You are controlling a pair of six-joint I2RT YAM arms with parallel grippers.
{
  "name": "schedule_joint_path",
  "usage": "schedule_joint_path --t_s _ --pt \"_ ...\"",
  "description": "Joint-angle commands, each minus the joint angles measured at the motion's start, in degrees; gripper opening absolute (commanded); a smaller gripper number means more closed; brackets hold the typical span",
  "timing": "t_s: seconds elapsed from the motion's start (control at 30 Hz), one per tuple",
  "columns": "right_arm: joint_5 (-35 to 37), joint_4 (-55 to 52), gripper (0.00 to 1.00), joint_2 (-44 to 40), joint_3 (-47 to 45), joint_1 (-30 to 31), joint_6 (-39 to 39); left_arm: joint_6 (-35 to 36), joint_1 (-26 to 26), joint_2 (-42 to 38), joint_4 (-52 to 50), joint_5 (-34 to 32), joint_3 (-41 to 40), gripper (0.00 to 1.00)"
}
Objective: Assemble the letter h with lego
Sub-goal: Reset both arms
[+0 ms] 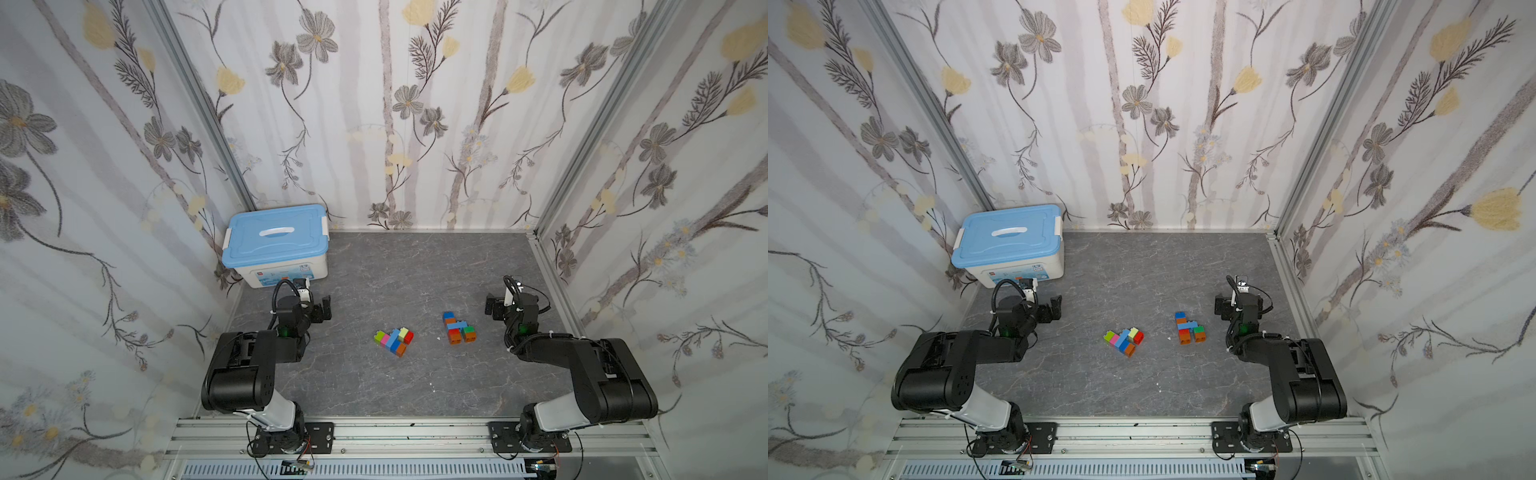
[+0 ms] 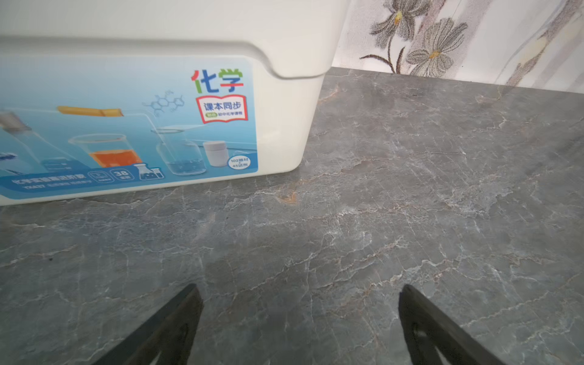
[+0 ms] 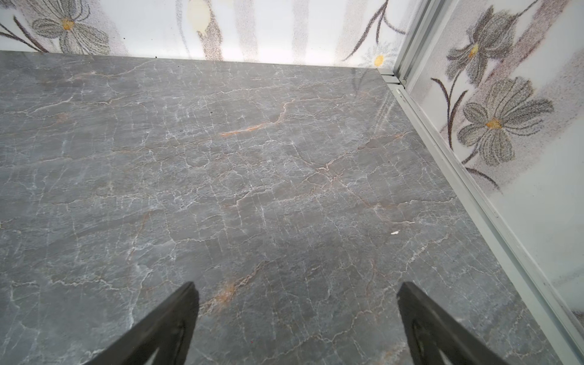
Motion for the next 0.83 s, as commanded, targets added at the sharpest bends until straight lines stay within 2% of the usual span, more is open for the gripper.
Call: schedule_joint_path --t_s 0.0,0.1,0.8 --pt "-0.87 1.39 0.99 -0.21 0.29 0.07 -0.1 0.01 0.0 0.09 4.11 1.49 0.01 1.0" --pt "-4.31 -0.7 0.99 -0.09 1.54 0.05 -1.44 -0.45 0.0 0.05 2.49 0.57 0.71 1.0" --pt "-4.81 -0.59 0.99 -0.09 1.41 -0.13 -1.45 -0.4 -0.26 -0.02 2.52 -0.18 0.76 1.0"
